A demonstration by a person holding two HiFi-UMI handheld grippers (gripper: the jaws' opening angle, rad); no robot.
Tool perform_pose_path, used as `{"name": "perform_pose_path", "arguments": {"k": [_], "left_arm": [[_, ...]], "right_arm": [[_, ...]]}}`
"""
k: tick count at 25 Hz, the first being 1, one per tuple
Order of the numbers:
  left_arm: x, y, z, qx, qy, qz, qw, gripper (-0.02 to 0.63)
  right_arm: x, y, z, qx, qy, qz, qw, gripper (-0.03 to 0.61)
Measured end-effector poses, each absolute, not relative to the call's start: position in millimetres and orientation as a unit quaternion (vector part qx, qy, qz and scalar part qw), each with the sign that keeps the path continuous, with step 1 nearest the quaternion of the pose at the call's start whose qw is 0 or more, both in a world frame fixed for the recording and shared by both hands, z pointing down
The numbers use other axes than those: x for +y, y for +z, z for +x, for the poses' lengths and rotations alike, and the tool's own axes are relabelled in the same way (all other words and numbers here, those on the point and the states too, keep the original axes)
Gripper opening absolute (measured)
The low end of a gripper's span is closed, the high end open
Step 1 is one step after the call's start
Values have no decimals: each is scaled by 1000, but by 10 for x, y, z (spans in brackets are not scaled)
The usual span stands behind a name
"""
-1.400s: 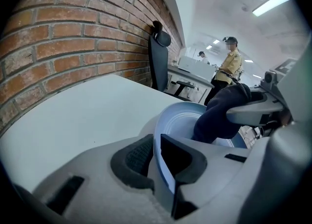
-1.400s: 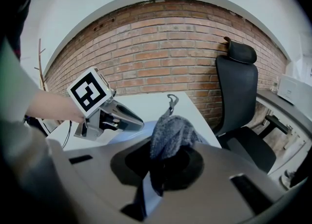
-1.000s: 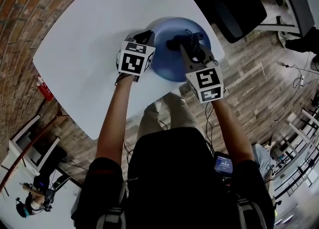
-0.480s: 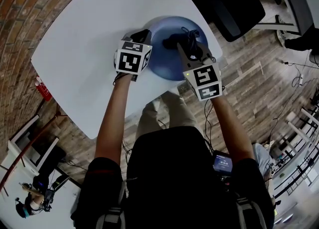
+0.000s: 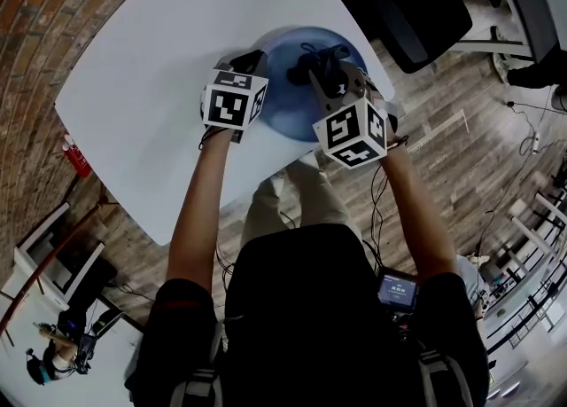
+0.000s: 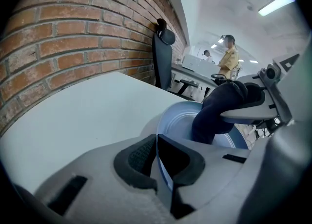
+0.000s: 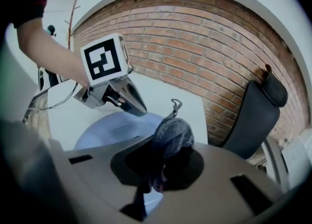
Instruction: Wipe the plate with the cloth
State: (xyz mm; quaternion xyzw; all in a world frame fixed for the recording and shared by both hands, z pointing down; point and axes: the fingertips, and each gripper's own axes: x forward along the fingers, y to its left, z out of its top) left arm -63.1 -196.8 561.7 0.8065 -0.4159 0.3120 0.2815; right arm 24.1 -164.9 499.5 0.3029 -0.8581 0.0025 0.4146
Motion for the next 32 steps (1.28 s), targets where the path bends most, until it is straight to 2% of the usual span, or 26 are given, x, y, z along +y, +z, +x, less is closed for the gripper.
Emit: {"name": "perform_pose_path", "arguments": {"k": [21, 32], "left_arm": [[-1955, 5623, -637, -413, 314, 808, 280, 29], [-1949, 5621, -626, -411, 311, 808, 284, 29]], "right_arm": [[-1671, 5362, 140, -830, -115, 205, 506, 41], [-1698, 5478, 102, -823, -122, 190, 521, 41]]}}
